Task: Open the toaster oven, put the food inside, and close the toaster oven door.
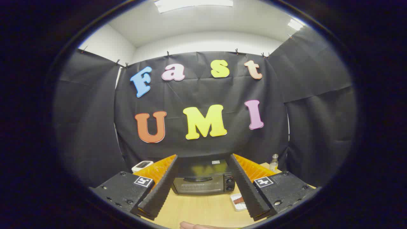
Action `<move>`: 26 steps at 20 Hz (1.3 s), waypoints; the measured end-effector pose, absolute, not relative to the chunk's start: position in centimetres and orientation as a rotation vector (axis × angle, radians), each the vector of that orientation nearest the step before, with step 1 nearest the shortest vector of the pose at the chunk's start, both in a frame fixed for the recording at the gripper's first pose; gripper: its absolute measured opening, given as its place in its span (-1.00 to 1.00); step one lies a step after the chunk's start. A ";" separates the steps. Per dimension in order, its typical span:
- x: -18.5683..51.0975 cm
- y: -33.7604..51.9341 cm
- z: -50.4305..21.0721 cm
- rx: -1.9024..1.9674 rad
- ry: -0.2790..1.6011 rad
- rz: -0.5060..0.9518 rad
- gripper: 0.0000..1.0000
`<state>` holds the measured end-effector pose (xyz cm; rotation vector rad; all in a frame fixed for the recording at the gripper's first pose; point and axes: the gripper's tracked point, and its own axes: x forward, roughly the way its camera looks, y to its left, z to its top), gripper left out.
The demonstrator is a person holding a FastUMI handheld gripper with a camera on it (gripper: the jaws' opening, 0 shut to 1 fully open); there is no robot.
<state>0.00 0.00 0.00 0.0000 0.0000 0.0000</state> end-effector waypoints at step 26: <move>14.0 1.5 -11.5 -0.107 0.209 0.014 1.00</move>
